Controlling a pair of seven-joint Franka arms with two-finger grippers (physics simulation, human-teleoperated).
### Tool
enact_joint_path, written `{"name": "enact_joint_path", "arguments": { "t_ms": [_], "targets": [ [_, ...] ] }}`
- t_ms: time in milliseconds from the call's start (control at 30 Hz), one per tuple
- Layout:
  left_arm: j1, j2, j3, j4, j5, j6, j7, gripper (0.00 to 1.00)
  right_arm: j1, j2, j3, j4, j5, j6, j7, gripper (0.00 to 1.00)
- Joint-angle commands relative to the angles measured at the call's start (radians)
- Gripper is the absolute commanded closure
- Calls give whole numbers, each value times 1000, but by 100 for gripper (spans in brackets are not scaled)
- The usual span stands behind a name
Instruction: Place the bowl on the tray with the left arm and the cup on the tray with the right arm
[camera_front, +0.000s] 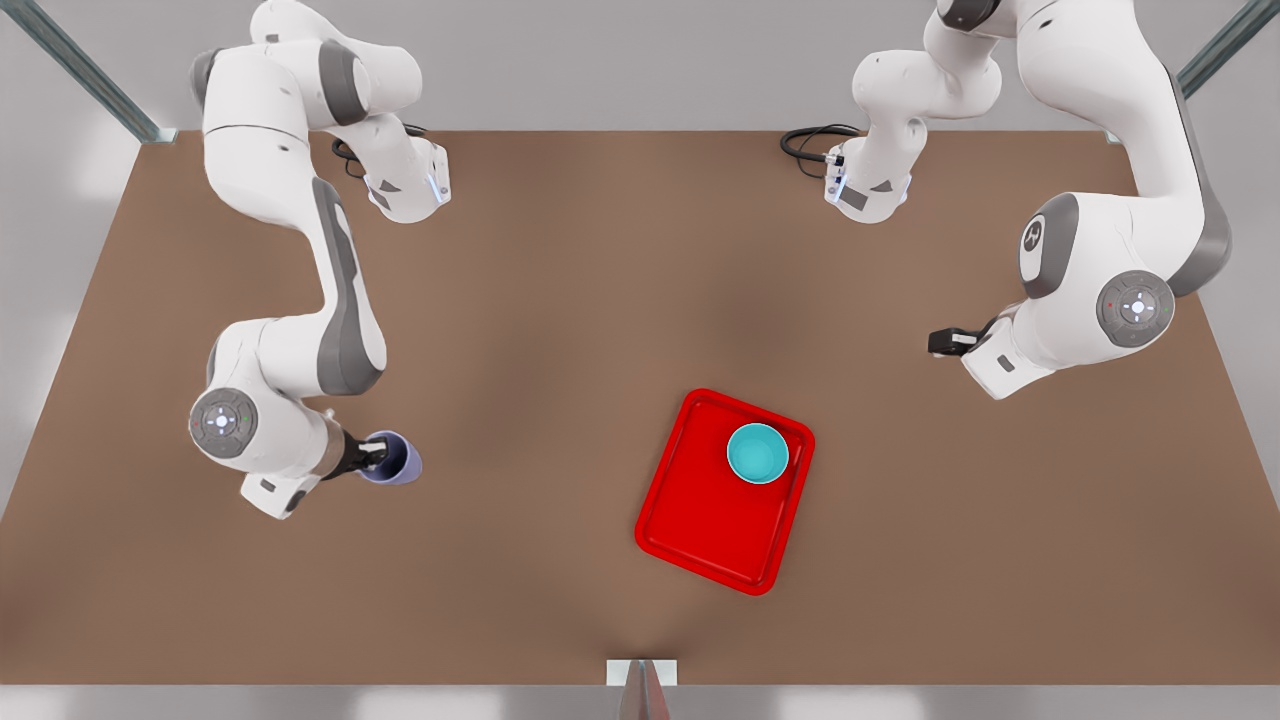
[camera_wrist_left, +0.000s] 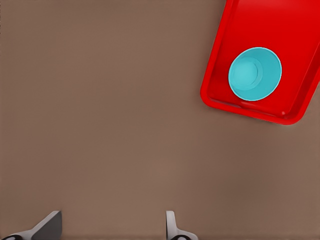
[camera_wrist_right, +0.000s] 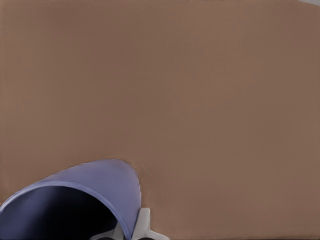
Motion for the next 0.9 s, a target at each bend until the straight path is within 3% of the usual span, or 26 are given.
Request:
{"name": "enact_joint_path", "arguments": {
  "t_ms": [0, 100, 167, 233, 333, 500, 633, 700, 867],
  "targets": [
    [-1, 0, -1, 0, 0, 0, 0, 0, 11, 3, 0, 6, -6, -3, 8, 79],
    [-1, -2, 1, 2, 0, 0, 0, 0, 76, 135, -1, 221, -3, -125, 159, 79],
    [-1, 0, 1, 2, 2, 0, 0, 0, 88, 157, 8, 244, -1, -127, 232, 79],
    [-1, 0, 1, 2, 2, 0, 0, 0, 132, 250, 6, 405, -3, -170, 291, 79],
    [-1, 1, 1, 2, 3, 3, 0, 0, 177, 304, 14, 514, 32, -141, 375, 79],
    [-1, 1, 1, 2, 9, 3, -2, 0, 228, 310, 37, 515, 32, -29, 415, 79],
    [-1, 1, 1, 2, 11, 3, -2, 0, 268, 470, 80, 653, 37, 0, 418, 79],
    [-1, 1, 1, 2, 9, 2, -2, 0, 284, 491, 128, 663, 48, 31, 415, 79],
    [-1, 3, 1, 2, 8, 3, -2, 0, 311, 549, 132, 724, 80, 131, 415, 79]
  ]
}}
